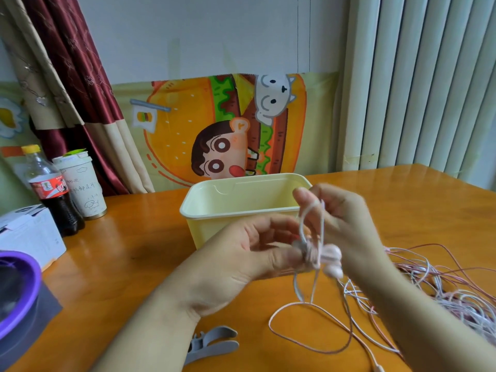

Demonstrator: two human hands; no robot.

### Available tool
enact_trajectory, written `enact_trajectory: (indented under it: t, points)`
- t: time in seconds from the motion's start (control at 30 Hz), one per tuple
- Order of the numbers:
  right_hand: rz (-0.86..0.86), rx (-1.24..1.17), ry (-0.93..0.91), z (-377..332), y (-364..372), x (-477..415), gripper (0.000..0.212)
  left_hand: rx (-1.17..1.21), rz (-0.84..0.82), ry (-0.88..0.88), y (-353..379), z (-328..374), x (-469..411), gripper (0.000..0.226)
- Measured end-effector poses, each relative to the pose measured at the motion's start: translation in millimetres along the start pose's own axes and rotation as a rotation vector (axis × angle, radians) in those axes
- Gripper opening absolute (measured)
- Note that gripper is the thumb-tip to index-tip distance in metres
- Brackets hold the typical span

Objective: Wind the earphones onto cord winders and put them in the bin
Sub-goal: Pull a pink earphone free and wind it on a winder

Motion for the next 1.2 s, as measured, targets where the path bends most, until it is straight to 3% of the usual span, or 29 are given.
enact_trajectory:
  t: [0.07, 0.17, 0.33, 0.57, 0.7, 0.8, 1.0, 1.2]
  points:
    - [-0.086, -0.061, 0.097, 11.8, 12.2, 8.4, 0.040, 0.226, 0.142, -0.001, -3.8, 3.4, -2.3, 0.037]
    - [-0.129, -0.087, 0.174, 22.6, 24.0, 18.3, 0.050, 0.435, 0.340, 0.027, -14.9, 5.8, -4.4, 0.037]
    - [-0.354, 0.153, 0.120, 22.8, 29.9, 20.3, 0.024, 0.512, 0.540, -0.019, -26.9, -3.3, -5.2, 0.034]
    - [-0.487, 0.515, 0.059, -4.6, 18.2, 11.2, 0.021, 0.448, 0.625, -0.086, -29.2, -14.5, -6.3, 0.029]
    - [-0.457, 0.544, 0.029, -25.3, 7.8, 6.0, 0.023, -0.030, 0.617, -0.083, -29.9, -19.0, -5.4, 0.021]
    - [-0.374, 0.552, -0.012, -35.2, -4.7, 0.3, 0.028, -0.294, 0.511, -0.098, -25.5, -18.5, -5.6, 0.015]
    - [-0.342, 0.560, 0.016, -36.2, -18.5, -6.6, 0.015, -0.364, 0.207, -0.126, -16.1, -16.1, -3.7, 0.024]
    - [-0.355, 0.482, -0.001, -32.7, -20.3, -9.2, 0.034, -0.317, 0.091, -0.123, -22.5, -14.4, 0.1, 0.030]
Point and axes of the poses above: each hand's wrist, its own x-axis away from the middle knuckle, its own y-axis out of the palm, z = x × y, the point moved 2 cm from there along -x, towards the middle knuckle, and after that the axes turned 13 degrees about -x, right-handed, at the moved point
